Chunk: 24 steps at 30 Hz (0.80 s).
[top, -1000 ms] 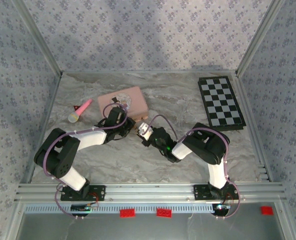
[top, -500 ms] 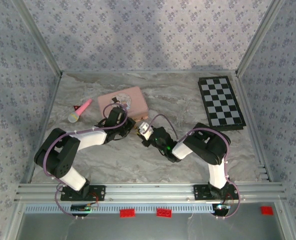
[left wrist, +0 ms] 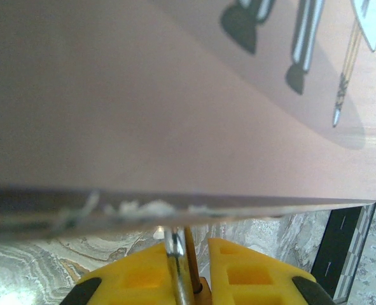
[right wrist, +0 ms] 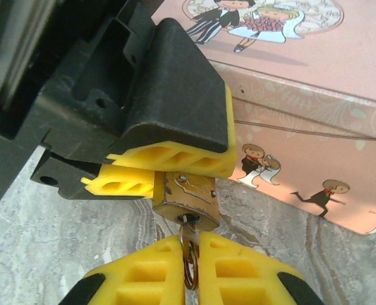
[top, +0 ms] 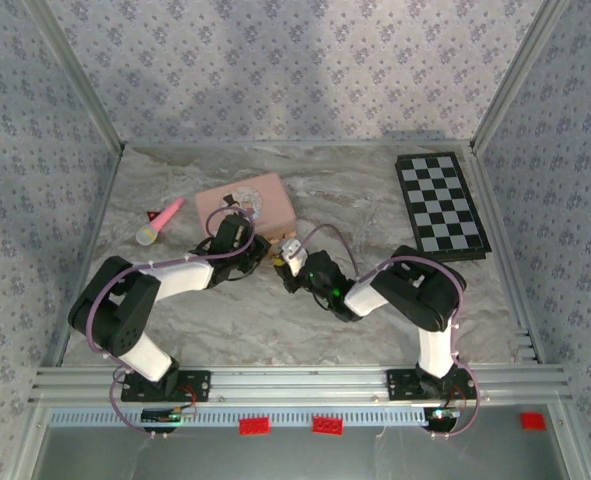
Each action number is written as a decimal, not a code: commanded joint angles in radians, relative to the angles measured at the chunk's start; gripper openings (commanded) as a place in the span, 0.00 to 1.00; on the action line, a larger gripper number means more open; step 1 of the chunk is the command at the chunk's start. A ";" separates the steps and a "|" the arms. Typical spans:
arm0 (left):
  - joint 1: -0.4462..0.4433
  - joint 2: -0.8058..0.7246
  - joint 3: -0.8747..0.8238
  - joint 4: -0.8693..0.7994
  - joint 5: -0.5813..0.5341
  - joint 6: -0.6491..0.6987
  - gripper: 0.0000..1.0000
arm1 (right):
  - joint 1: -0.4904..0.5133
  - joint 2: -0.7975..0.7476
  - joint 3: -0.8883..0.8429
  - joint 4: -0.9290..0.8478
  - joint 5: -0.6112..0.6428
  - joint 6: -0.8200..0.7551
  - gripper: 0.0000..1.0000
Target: Unlock a padlock with a key
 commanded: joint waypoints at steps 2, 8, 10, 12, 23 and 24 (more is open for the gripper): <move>-0.027 0.043 -0.029 -0.017 0.114 -0.093 0.00 | -0.013 -0.037 0.030 -0.020 -0.070 0.137 0.09; -0.029 0.046 -0.029 -0.011 0.115 -0.093 0.00 | -0.013 -0.029 0.026 -0.021 -0.099 0.221 0.05; -0.030 0.049 -0.029 -0.011 0.115 -0.093 0.00 | -0.017 -0.029 0.024 -0.020 -0.118 0.266 0.04; -0.029 0.052 -0.029 -0.007 0.116 -0.093 0.00 | -0.021 -0.033 0.024 -0.022 -0.135 0.323 0.03; -0.029 0.065 -0.026 0.007 0.127 -0.081 0.00 | -0.052 -0.004 0.028 0.003 -0.238 0.586 0.00; -0.029 0.064 -0.026 0.008 0.128 -0.078 0.00 | -0.061 0.003 0.031 0.012 -0.260 0.627 0.00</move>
